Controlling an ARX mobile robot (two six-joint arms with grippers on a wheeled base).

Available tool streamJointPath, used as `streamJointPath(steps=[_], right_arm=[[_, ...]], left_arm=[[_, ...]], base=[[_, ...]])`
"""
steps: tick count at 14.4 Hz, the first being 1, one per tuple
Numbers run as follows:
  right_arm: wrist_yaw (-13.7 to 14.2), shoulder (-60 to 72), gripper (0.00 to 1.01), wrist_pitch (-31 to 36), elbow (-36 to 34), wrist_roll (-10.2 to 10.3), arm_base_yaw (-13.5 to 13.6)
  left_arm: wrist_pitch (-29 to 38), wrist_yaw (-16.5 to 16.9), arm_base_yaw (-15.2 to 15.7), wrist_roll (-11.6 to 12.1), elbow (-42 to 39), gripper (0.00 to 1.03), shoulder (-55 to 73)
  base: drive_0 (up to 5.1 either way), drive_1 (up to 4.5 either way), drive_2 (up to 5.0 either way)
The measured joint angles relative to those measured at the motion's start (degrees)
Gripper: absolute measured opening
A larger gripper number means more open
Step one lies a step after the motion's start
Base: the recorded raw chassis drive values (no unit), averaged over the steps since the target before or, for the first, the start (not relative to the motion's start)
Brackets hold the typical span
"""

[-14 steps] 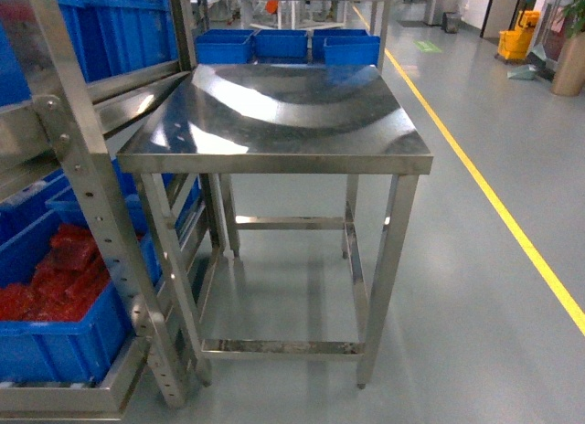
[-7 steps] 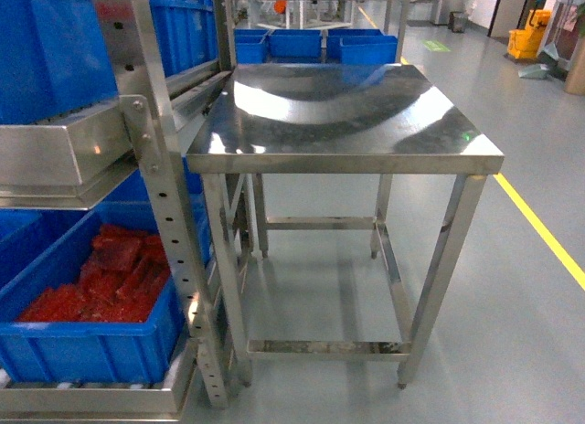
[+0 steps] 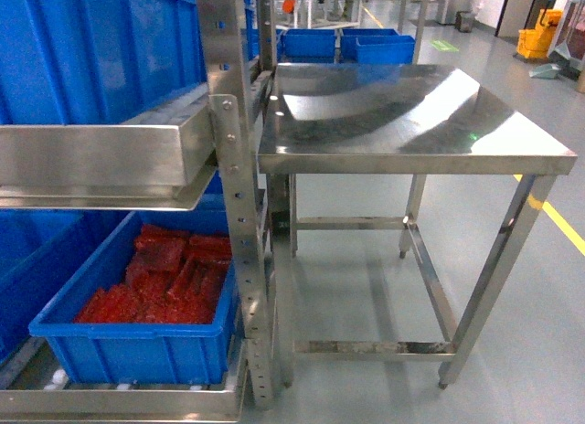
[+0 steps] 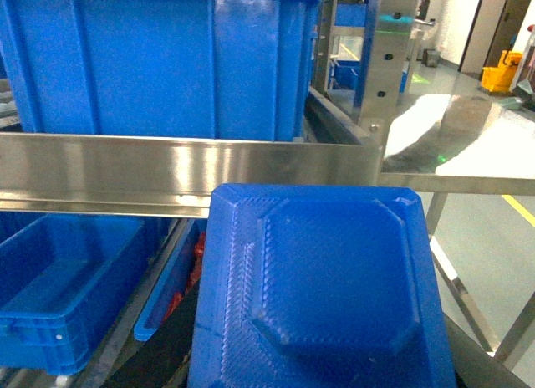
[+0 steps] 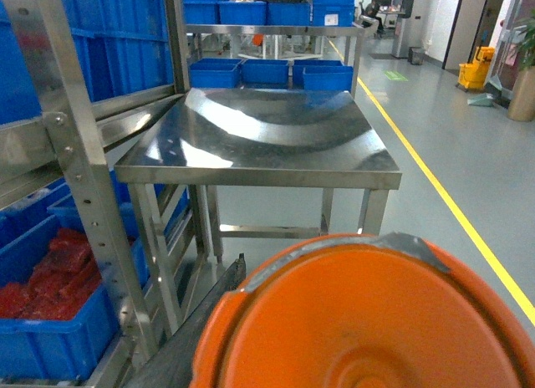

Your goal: Sort blue parts and orange caps into right shelf containers

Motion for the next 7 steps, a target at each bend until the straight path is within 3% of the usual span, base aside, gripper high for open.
streamJointPath(steps=[7], right_arm=[[0.0, 0.0, 0.44, 0.0, 0.0, 0.0, 0.0]], left_arm=[[0.0, 0.0, 0.0, 0.0, 0.0, 0.42, 0.0]], base=[[-5.1, 2.35, 2.3]])
